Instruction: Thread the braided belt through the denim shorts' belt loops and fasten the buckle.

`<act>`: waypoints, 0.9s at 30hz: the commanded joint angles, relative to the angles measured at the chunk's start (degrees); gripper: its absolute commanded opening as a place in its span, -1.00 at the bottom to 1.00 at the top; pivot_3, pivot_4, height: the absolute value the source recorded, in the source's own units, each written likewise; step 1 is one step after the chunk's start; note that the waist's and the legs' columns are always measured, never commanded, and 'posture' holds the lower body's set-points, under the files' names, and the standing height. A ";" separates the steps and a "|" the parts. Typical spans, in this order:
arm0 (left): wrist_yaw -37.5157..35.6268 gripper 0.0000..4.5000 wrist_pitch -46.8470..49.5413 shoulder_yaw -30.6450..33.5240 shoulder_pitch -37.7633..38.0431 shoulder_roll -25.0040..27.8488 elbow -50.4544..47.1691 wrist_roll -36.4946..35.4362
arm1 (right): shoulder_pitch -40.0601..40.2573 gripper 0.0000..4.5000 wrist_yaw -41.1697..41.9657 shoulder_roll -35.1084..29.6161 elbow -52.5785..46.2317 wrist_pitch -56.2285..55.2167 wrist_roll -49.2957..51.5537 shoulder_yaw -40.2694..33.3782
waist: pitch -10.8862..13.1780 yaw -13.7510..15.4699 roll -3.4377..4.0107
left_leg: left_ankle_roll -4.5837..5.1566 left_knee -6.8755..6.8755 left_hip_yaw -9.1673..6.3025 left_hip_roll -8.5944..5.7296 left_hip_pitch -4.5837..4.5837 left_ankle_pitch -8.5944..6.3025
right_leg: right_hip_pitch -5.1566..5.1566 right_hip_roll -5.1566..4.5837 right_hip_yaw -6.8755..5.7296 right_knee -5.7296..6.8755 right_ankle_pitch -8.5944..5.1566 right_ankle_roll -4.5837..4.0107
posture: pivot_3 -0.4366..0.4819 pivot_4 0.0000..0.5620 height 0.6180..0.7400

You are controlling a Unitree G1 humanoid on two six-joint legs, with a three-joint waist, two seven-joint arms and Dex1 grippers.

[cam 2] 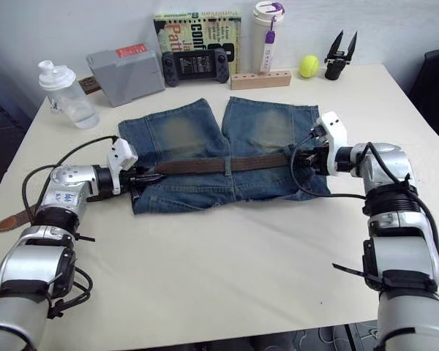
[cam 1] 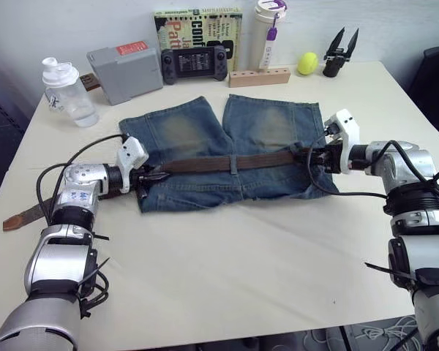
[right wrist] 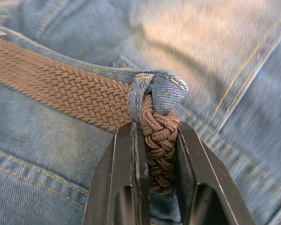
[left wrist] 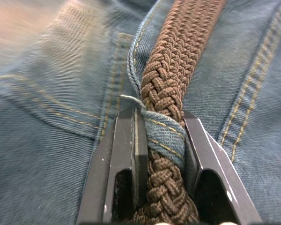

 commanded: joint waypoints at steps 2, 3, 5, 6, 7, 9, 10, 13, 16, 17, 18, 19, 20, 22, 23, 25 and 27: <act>26.03 -0.58 -39.53 4.57 8.65 5.23 -11.92 13.93 | 12.62 -0.84 1.94 -1.37 -20.49 -15.55 6.15 -8.65 | 0.04 0.17 -0.05 | 0.00 0.00 -0.05 0.00 -0.02 0.00 | 0.00 -0.01 -0.05 0.02 0.00 0.00 | -0.05 -0.47 0.85; 26.77 -0.58 -43.66 5.57 11.47 5.73 -13.79 15.31 | 16.52 -0.84 3.11 -1.98 -24.98 -16.80 6.97 -9.40 | 0.05 0.26 -0.06 | 0.00 0.00 -0.12 -0.01 -0.04 0.00 | -0.01 -0.06 -0.07 0.03 0.00 0.00 | -0.05 -0.47 0.85; 33.92 -0.58 -51.95 7.84 18.13 6.95 -18.22 21.74 | 25.89 -0.84 5.33 -3.50 -33.44 -20.49 8.00 -10.71 | 0.04 0.38 -0.06 | 0.00 -0.07 -0.16 0.00 -0.03 0.00 | -0.04 -0.06 -0.10 0.04 0.00 0.00 | -0.05 -0.47 0.85; 36.71 -0.58 -55.31 9.40 21.88 7.25 -20.55 25.38 | 30.88 -0.84 6.60 -4.38 -36.43 -23.39 7.75 -11.23 | 0.04 0.49 -0.06 | 0.00 -0.09 -0.17 0.00 0.00 0.00 | -0.04 -0.06 -0.10 0.05 0.00 0.00 | -0.05 -0.47 0.85; 39.69 -0.58 -58.38 11.58 25.34 7.36 -22.99 29.71 | 35.32 -0.84 7.55 -5.27 -38.72 -25.66 7.26 -11.61 | 0.05 0.71 -0.07 | 0.00 -0.11 -0.16 0.01 0.01 0.00 | -0.04 -0.06 -0.11 0.08 0.00 0.00 | -0.05 -0.47 0.85; 45.52 -0.58 -61.37 14.92 30.95 7.34 -26.97 37.16 | 42.34 -0.84 7.91 -6.78 -41.02 -31.20 5.14 -11.71 | 0.03 0.96 -0.11 | 0.00 -0.19 -0.08 -0.06 0.01 -0.01 | -0.04 -0.13 -0.11 -0.02 0.00 0.00 | -0.05 -0.47 0.85; 49.15 -0.58 -62.53 16.59 33.69 7.17 -29.33 41.54 | 45.82 -0.84 7.68 -7.67 -41.88 -34.49 3.67 -11.44 | 0.06 1.04 -0.15 | 0.00 -0.30 -0.06 -0.10 0.13 -0.01 | 0.05 -0.14 -0.14 -0.02 0.00 0.00 | -0.05 -0.47 0.85; 56.96 -0.58 -62.28 16.66 40.01 7.97 -32.67 50.43 | 53.71 -0.84 6.39 -9.46 -44.46 -40.61 0.25 -10.54 | 0.07 1.27 -0.17 | 0.16 -0.26 0.08 -0.25 0.18 0.09 | 0.32 -0.33 -0.13 -0.45 0.06 0.12 | -0.05 -0.47 0.85; 61.65 -0.58 -61.05 14.54 44.78 9.34 -32.02 55.15 | 59.31 -0.84 5.91 -11.80 -50.37 -36.11 -0.35 -9.95 | 0.06 1.45 -0.19 | 0.27 -0.25 0.02 -0.22 0.43 0.20 | 0.58 -0.48 -0.05 -0.45 0.14 0.25 | -0.05 -0.47 0.85; 62.53 -0.58 -60.68 13.84 45.49 9.71 -31.69 55.81 | 59.93 -0.84 5.70 -12.22 -51.54 -34.13 0.20 -10.08 | 0.06 1.57 -0.19 | 0.30 -0.26 -0.05 -0.07 0.59 0.21 | 0.66 -0.51 0.06 -0.43 0.15 0.27 | -0.05 -0.47 0.85; 62.63 -0.58 -60.02 13.15 46.07 9.91 -31.09 55.51 | 60.37 -0.84 5.53 -12.67 -52.55 -31.86 0.94 -10.30 | 0.04 1.67 -0.17 | 0.30 -0.31 -0.11 -0.06 0.69 0.20 | 0.67 -0.52 0.15 -0.42 0.16 0.28 | -0.05 -0.47 0.85; 62.82 -0.58 -59.38 12.58 46.42 10.10 -30.74 55.40 | 60.63 -0.84 5.16 -12.90 -53.18 -30.19 1.61 -10.61 | 0.04 1.72 -0.16 | 0.31 -0.39 -0.11 -0.06 0.75 0.20 | 0.69 -0.53 0.20 -0.43 0.16 0.28 | -0.05 -0.47 0.85; 63.25 -0.58 -58.98 12.29 46.72 10.22 -30.78 55.53 | 60.90 -0.84 4.86 -13.15 -53.63 -28.70 2.21 -10.91 | 0.04 1.80 -0.17 | 0.31 -0.46 -0.09 -0.07 0.80 0.20 | 0.71 -0.53 0.22 -0.45 0.16 0.28 | -0.05 -0.47 0.85; 64.37 -0.45 -57.82 12.07 47.10 10.40 -31.03 55.81 | 61.79 -0.84 4.88 -14.23 -53.87 -26.84 2.44 -11.20 | -0.01 2.02 -0.23 | 0.31 -0.71 -0.03 -0.07 1.07 0.20 | 0.78 -0.54 0.25 -0.49 0.16 0.28 | -0.05 -0.47 0.85; 64.71 -0.31 -57.18 12.11 47.15 10.42 -30.68 55.09 | 62.59 -0.84 5.45 -15.31 -54.05 -24.96 2.57 -11.21 | -0.02 2.11 -0.23 | 0.30 -0.77 -0.03 -0.06 1.15 0.20 | 0.82 -0.53 0.24 -0.49 0.16 0.28 | -0.05 -0.47 0.85; 64.54 -0.10 -56.47 11.87 47.24 10.78 -29.77 53.51 | 63.39 -0.39 6.15 -16.66 -54.11 -24.13 2.31 -11.50 | -0.06 2.14 -0.20 | 0.29 -0.81 -0.03 -0.04 1.26 0.19 | 0.90 -0.52 0.21 -0.49 0.16 0.28 | -0.05 -0.47 0.85; 65.33 0.30 -56.40 12.17 47.92 11.70 -30.14 53.66 | 63.28 -0.02 6.18 -17.10 -54.43 -25.20 1.86 -12.02 | -0.17 2.24 -0.11 | 0.28 -0.83 0.08 -0.02 1.28 0.18 | 0.90 -0.52 0.19 -0.56 0.16 0.27 | -0.05 -0.47 0.85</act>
